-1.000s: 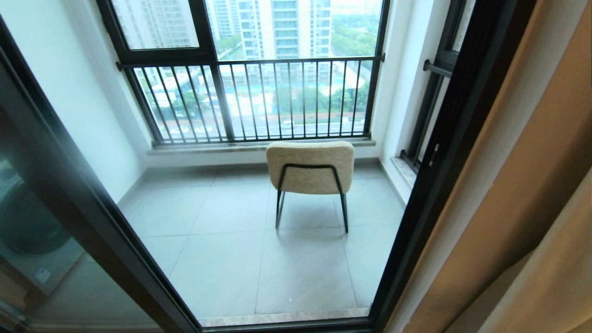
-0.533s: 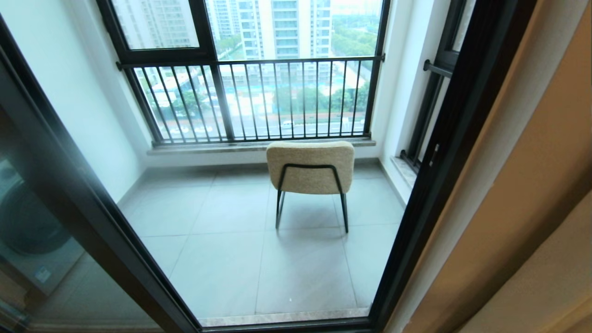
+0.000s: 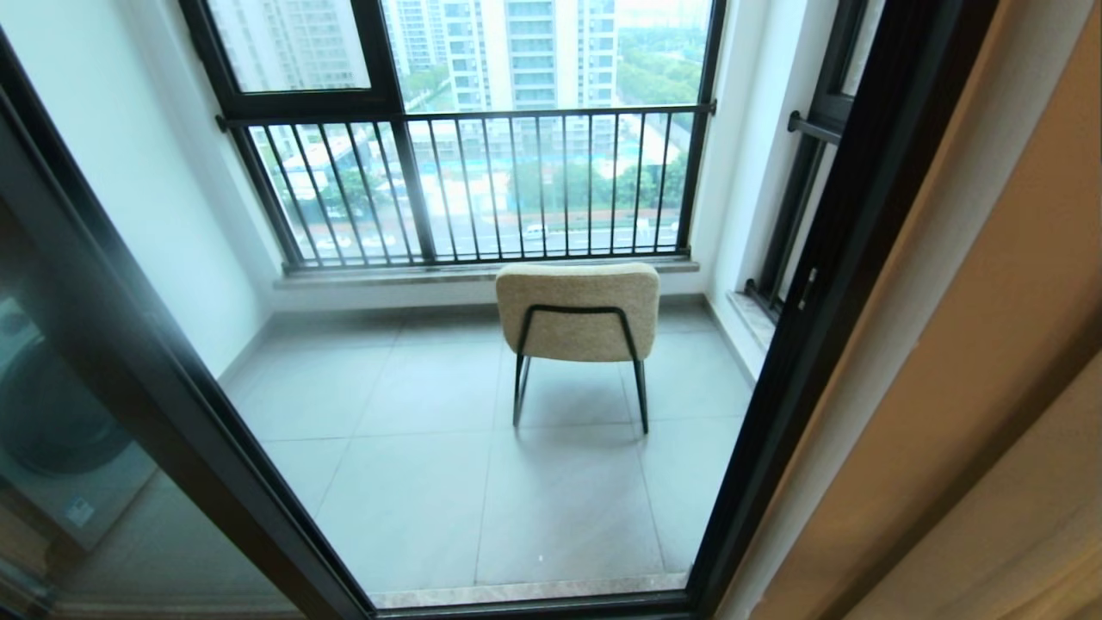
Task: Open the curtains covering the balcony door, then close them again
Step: Pull the inner curtains open on both sides
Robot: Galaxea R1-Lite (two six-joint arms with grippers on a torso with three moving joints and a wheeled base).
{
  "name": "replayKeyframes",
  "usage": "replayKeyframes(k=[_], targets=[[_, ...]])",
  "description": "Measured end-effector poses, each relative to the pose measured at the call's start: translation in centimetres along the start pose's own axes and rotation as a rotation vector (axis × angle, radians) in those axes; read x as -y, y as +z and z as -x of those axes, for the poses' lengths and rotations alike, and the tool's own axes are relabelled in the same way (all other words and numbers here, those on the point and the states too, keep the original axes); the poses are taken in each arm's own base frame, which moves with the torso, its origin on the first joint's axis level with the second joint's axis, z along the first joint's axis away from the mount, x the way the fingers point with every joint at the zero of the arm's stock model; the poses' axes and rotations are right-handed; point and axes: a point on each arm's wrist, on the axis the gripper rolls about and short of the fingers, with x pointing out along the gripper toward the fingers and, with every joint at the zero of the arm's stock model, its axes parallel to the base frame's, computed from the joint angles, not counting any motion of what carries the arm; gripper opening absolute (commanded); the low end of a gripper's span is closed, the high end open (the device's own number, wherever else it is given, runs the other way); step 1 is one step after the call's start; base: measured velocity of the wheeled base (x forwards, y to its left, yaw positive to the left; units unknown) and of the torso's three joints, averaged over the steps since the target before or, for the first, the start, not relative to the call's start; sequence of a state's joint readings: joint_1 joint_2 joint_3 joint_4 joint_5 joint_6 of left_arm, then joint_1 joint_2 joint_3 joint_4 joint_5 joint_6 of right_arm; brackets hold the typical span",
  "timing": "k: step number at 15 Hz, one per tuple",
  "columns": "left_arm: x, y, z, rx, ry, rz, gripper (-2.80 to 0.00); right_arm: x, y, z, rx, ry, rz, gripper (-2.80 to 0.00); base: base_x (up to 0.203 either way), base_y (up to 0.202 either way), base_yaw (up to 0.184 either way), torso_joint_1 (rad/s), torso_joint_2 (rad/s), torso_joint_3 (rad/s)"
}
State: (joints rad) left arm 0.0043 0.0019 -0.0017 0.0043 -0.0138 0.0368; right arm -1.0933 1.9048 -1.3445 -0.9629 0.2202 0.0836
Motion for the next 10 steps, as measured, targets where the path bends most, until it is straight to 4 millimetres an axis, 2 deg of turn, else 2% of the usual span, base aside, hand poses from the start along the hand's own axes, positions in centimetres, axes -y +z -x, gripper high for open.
replayKeyframes(k=[2, 5, 10], targets=[[0.0, 0.0, 0.0, 0.000, 0.000, 0.000, -2.80, -0.7, 1.0, 0.7, 0.007, 0.112, 0.002, -2.80, 0.000, 0.000, 0.000, 0.000, 0.00, 0.000], [0.0, 0.0, 0.0, 0.000, 0.000, 0.000, -2.80, -2.7, 2.9, 2.8, 0.011, 0.312, -0.014, -2.80, 0.000, 0.000, 0.000, 0.000, 0.00, 0.000], [0.0, 0.0, 0.0, 0.000, 0.000, 0.000, -2.80, -6.5, 5.8, 8.4, -0.039, 0.739, -0.091, -2.80, 0.000, 0.000, 0.000, 0.000, 0.00, 0.000]])
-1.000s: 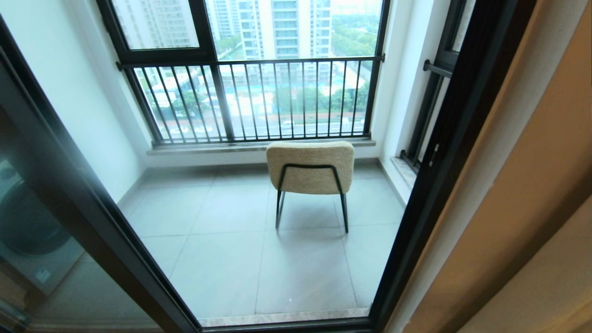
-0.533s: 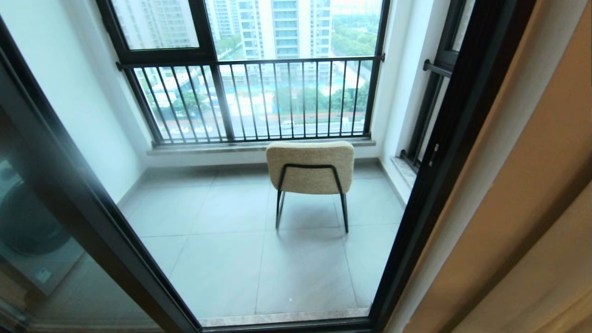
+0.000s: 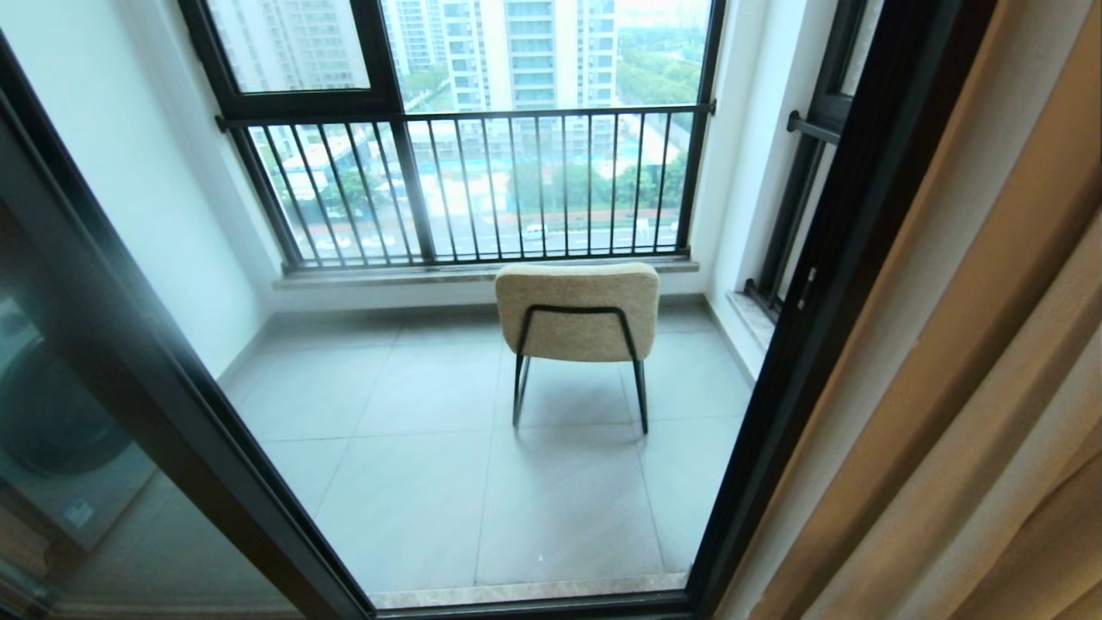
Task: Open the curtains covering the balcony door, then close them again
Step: Pull the inner curtains open on both sides
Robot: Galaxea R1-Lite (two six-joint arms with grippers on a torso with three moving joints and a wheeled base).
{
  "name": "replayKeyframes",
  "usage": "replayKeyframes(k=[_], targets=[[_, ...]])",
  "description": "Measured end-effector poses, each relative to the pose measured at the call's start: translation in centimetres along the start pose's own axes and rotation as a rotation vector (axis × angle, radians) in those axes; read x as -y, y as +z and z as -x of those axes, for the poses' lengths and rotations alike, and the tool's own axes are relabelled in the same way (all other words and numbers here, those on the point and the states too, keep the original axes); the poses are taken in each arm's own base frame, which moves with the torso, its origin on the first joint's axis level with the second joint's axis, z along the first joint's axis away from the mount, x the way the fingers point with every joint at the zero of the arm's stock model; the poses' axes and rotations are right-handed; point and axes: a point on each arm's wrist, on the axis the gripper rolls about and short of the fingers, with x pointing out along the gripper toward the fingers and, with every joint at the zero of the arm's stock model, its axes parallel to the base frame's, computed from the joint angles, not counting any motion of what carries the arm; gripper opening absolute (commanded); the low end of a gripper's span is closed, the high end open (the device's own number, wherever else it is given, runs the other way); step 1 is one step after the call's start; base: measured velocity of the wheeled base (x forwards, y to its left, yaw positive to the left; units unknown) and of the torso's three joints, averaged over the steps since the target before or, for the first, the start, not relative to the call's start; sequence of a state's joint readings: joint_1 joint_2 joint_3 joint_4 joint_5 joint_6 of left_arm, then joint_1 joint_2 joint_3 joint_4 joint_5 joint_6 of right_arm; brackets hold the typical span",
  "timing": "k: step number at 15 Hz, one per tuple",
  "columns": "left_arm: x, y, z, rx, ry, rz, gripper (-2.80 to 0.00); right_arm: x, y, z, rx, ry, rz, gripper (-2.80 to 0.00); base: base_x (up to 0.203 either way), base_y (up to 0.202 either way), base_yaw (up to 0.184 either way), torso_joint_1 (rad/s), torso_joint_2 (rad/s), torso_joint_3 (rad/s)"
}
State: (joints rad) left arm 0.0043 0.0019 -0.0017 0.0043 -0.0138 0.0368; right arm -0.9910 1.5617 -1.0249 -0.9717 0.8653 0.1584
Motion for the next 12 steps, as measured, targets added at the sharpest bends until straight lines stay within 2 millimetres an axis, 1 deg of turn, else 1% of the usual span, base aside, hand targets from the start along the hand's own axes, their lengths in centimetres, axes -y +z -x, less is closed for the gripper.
replayKeyframes(k=[2, 4, 5, 7, 8, 10, 12], targets=[[0.0, 0.0, 0.0, 0.000, 0.000, 0.000, -2.80, -2.9, 0.8, 1.0, -0.016, 0.153, -0.066, -2.80, 0.000, 0.000, 0.000, 0.000, 0.00, 0.000], [0.0, 0.0, 0.0, 0.000, 0.000, 0.000, -2.80, -5.2, 1.6, 1.8, -0.019, 0.232, -0.110, -2.80, 0.000, 0.000, 0.000, 0.000, 0.00, 0.000], [0.0, 0.0, 0.0, 0.000, 0.000, 0.000, -2.80, -6.1, 2.0, 2.1, -0.016, 0.252, -0.115, -2.80, 0.000, 0.000, 0.000, 0.000, 0.00, 0.000], [0.0, 0.0, 0.0, 0.000, 0.000, 0.000, -2.80, -7.2, 2.6, 2.8, -0.008, 0.267, -0.112, -2.80, 0.000, 0.000, 0.000, 0.000, 0.00, 0.000], [0.0, 0.0, 0.0, 0.000, 0.000, 0.000, -2.80, -7.5, 2.8, 3.0, -0.003, 0.270, -0.106, 0.00, 0.000, 0.000, 0.000, 0.000, 0.00, 0.000], [0.0, 0.0, 0.0, 0.000, 0.000, 0.000, -2.80, -8.2, 3.2, 3.6, 0.004, 0.272, -0.100, 0.00, 0.000, 0.000, 0.000, 0.000, 0.00, 0.000], [0.0, 0.0, 0.0, 0.000, 0.001, 0.000, -2.80, -8.8, 3.1, 4.3, 0.002, 0.268, -0.104, 0.00, 0.000, 0.000, 0.000, 0.000, 0.00, 0.000]])
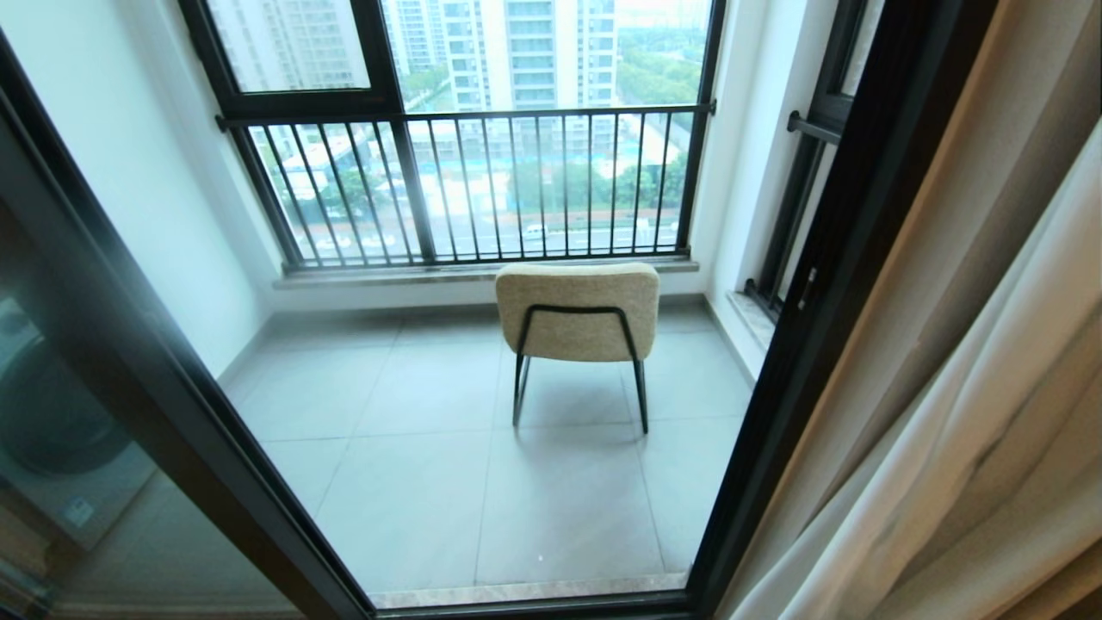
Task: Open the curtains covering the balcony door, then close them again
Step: Pull the inner curtains open on both sides
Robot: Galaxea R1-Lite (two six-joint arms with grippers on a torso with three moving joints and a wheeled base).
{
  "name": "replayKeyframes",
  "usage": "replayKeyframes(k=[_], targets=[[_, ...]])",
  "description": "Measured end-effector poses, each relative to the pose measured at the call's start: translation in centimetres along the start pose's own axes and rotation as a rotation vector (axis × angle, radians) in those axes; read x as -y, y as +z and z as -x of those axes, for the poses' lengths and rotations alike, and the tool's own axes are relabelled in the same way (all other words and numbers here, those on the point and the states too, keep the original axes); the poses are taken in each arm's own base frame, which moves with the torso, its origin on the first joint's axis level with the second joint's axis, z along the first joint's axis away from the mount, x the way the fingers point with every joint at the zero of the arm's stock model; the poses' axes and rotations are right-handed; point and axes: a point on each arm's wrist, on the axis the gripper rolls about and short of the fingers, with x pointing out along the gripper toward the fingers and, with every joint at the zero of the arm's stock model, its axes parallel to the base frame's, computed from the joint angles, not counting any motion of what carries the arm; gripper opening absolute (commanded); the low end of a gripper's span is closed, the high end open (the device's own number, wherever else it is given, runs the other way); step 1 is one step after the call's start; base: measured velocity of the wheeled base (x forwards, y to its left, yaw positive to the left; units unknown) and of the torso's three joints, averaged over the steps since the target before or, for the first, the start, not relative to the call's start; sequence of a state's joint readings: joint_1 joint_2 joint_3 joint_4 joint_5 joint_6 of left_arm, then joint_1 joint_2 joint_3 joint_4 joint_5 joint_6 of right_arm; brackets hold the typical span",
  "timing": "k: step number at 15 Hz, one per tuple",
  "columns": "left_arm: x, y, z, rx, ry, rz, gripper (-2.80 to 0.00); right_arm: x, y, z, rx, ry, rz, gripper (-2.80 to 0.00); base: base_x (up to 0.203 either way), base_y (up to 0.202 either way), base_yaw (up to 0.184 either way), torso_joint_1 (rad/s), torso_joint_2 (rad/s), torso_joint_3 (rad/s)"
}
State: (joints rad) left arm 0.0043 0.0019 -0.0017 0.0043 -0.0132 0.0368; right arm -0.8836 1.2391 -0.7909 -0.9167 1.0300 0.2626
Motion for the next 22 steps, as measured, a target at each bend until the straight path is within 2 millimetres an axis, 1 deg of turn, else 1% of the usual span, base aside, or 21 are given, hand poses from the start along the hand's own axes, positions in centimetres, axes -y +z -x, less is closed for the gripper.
replayKeyframes(k=[4, 6, 11, 15, 17, 19, 22], targets=[[0.0, 0.0, 0.0, 0.000, -0.001, 0.000, -2.80, -2.2, -0.9, 1.5, -0.010, -0.011, -0.018, 0.00, 0.000, 0.000, 0.000, 0.000, 0.00, 0.000], [0.0, 0.0, 0.0, 0.000, 0.000, 0.000, -2.80, -3.8, -1.5, 2.5, -0.018, -0.013, -0.030, 0.00, 0.000, 0.000, 0.000, 0.000, 0.00, 0.000], [0.0, 0.0, 0.0, 0.000, 0.000, 0.000, -2.80, -8.8, -2.5, 4.9, -0.038, -0.006, -0.070, 0.00, 0.000, 0.000, 0.000, 0.000, 0.00, 0.000], [0.0, 0.0, 0.0, 0.000, -0.001, 0.000, -2.80, -12.8, -3.6, 6.9, -0.069, -0.001, -0.046, 0.00, 0.000, 0.000, 0.000, 0.000, 0.00, 0.000], [0.0, 0.0, 0.0, 0.000, -0.001, 0.000, -2.80, -14.2, -4.1, 8.1, -0.090, -0.030, -0.019, 0.00, 0.000, 0.000, 0.000, 0.000, 0.00, 0.000], [0.0, 0.0, 0.0, 0.000, -0.001, 0.000, -2.80, -15.2, -4.4, 9.8, -0.107, -0.096, 0.029, 0.00, 0.000, 0.000, 0.000, 0.000, 0.00, 0.000], [0.0, 0.0, 0.0, 0.000, -0.001, 0.000, -2.80, -15.9, -4.3, 11.7, -0.098, -0.147, 0.080, 0.00, 0.000, 0.000, 0.000, 0.000, 0.00, 0.000]])
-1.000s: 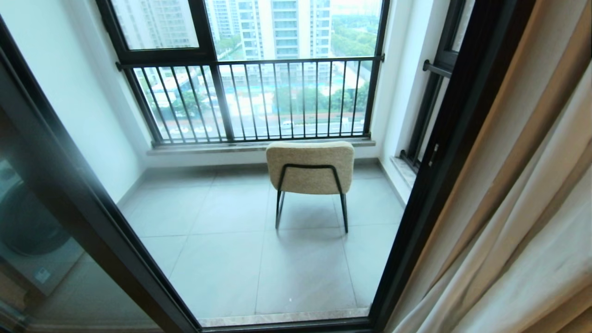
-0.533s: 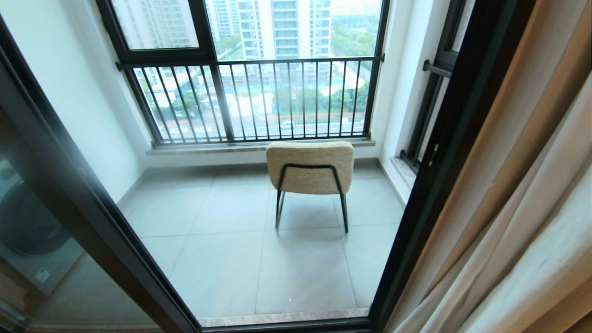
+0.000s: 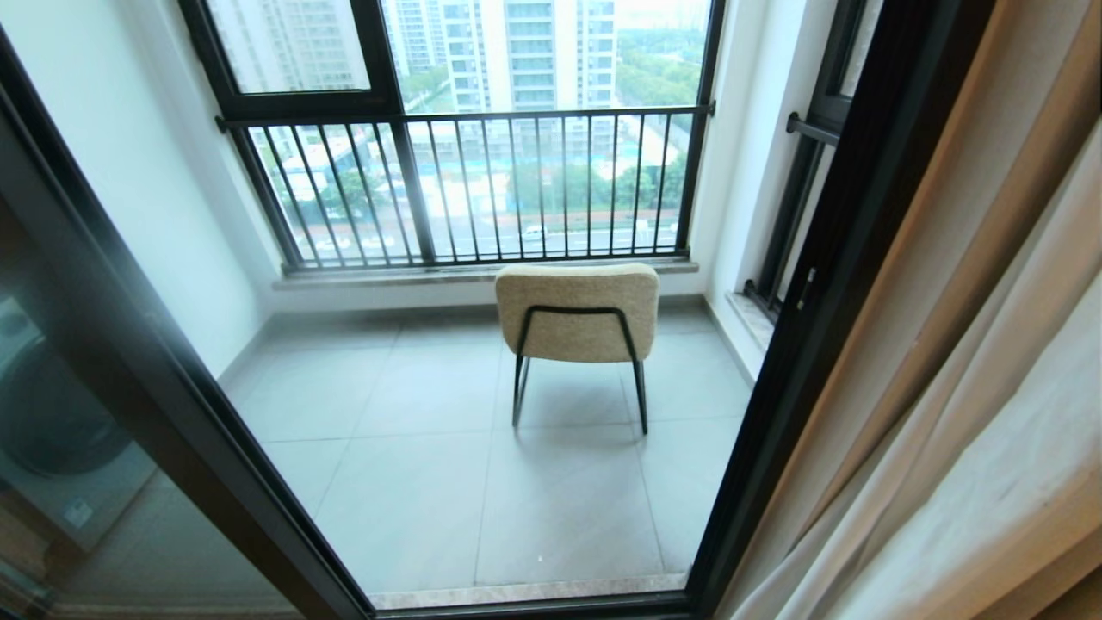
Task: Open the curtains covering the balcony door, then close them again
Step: Pull the inner curtains open on both sides
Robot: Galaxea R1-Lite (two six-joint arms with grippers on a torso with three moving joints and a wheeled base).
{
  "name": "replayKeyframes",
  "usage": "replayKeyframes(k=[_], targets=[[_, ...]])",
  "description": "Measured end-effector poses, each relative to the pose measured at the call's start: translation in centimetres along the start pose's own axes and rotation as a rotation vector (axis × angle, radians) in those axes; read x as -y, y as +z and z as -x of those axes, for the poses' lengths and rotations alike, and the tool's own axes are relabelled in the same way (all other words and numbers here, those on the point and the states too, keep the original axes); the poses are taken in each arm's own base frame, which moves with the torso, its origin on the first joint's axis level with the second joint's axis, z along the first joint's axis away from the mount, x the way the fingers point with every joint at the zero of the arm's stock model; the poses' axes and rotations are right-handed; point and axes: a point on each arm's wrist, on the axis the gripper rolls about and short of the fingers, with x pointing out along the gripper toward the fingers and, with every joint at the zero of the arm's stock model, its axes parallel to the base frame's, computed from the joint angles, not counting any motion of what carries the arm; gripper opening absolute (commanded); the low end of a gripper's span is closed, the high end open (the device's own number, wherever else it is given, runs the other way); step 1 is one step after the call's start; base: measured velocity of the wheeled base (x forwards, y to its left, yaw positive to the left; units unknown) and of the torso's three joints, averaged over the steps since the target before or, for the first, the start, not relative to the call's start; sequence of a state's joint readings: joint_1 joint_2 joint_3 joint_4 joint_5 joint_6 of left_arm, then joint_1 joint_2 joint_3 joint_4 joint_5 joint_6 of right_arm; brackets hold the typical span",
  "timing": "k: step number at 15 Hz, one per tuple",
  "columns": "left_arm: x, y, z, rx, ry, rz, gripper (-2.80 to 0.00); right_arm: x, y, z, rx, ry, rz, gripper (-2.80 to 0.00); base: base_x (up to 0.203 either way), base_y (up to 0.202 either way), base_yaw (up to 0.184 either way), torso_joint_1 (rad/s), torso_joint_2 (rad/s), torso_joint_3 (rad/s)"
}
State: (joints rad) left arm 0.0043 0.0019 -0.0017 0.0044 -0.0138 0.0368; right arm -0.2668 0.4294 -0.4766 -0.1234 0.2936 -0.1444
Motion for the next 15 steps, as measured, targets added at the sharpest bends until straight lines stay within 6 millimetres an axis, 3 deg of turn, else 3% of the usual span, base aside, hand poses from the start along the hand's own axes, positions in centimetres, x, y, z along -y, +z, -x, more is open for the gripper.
replayKeyframes(k=[4, 5, 15], targets=[[0.0, 0.0, 0.0, 0.000, 0.000, 0.000, -2.80, -0.2, -1.6, 1.3, -0.051, 0.020, -0.006, 0.00, 0.000, 0.000, 0.000, 0.000, 0.00, 0.000], [0.0, 0.0, 0.0, 0.000, 0.000, 0.000, -2.80, -0.3, -2.2, 1.4, -0.054, 0.038, -0.009, -2.80, 0.000, 0.000, 0.000, 0.000, 0.00, 0.000], [0.0, 0.0, 0.0, 0.000, 0.000, 0.000, -2.80, -1.2, -7.9, 2.0, -0.162, 0.149, -0.040, -2.80, 0.000, 0.000, 0.000, 0.000, 0.00, 0.000]])
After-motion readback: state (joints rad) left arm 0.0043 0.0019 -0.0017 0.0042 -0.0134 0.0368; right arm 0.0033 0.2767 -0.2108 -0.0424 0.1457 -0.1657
